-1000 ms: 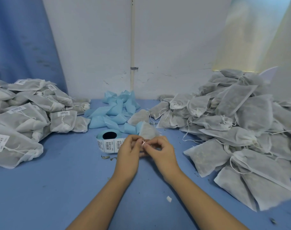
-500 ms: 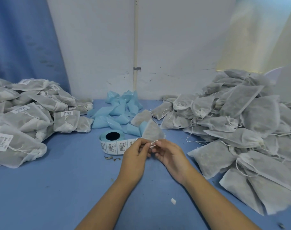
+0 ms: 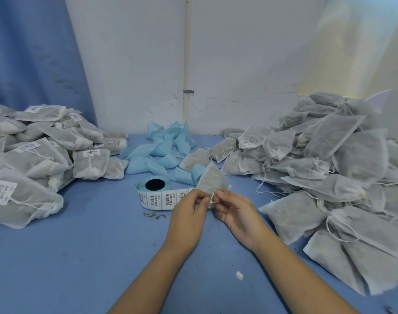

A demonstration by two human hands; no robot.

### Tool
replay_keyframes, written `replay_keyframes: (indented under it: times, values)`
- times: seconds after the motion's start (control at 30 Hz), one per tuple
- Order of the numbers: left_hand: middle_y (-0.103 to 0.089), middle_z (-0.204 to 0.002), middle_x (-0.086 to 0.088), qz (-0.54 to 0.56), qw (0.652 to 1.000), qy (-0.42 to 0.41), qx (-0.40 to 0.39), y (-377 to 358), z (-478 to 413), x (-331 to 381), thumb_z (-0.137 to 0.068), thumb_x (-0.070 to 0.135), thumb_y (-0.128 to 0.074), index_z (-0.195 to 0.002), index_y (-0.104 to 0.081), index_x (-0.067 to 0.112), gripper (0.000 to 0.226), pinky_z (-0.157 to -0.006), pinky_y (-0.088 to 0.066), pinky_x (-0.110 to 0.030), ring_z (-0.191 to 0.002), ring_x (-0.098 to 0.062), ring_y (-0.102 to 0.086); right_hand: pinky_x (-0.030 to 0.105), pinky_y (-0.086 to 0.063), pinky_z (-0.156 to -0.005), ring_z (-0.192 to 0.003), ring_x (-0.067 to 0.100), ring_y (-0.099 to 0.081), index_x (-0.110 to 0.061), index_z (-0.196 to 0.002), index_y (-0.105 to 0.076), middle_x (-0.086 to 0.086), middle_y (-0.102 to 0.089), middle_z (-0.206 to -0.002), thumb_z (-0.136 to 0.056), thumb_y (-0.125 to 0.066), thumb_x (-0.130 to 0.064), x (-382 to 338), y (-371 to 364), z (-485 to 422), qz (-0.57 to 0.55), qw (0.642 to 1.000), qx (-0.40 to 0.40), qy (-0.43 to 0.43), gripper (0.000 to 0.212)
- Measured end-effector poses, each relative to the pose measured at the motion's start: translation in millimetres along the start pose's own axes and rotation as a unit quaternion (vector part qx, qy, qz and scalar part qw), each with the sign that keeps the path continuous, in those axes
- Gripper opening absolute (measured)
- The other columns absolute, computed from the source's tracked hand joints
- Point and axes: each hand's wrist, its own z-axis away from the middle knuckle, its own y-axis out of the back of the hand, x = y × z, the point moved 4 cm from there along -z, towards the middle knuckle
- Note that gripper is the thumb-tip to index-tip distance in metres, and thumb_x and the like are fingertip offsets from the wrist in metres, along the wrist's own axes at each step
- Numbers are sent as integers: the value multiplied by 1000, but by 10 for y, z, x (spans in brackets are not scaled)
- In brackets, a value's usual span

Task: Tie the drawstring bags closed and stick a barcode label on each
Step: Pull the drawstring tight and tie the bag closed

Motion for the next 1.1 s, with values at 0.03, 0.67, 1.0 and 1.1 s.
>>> replay_keyframes:
  times: [0.03, 0.67, 1.0, 1.1]
  values:
    - [-64, -79, 11, -7, 1000, -4, 4, 4, 1, 2, -94, 11, -55, -88, -64, 16, 13, -67, -40, -7, -70, 6, -55, 18, -43, -55, -56, 10, -49, -5, -77, -63, 4, -58, -68, -77, -63, -10, -3, 2, -2, -5, 1000, 2, -3, 5]
    - [-50, -96, 13, -216, 968, -73, 104, 46, 67, 50, -84, 18, -66, -100, -52, 21, 21, -76, -35, -20, -97, -11, -51, 18, -43, -55, -56, 9, -46, -7, -74, -55, 3, -55, -69, -72, -65, -6, -39, -85, 117, -14, 997, -71, -36, 10]
    - [-43, -98, 8, -111, 973, -129, 152, 120, 110, 121, -74, -16, -53, -97, -54, 15, 39, -80, -34, -3, -87, 2, -44, 19, -46, -56, -56, 11, -50, -9, -73, -57, 3, -58, -70, -73, -60, -7, -26, -106, 156, -39, 995, -73, -47, 4]
    - [-39, -113, 3, -71, 977, -121, 158, 161, 88, 95, -73, -20, -51, -109, -54, 13, 49, -87, -31, 1, -104, 3, -48, 18, -48, -57, -58, 11, -52, -7, -77, -59, 3, -59, -70, -72, -63, -9, -31, -62, 128, -49, 998, -38, -25, 7]
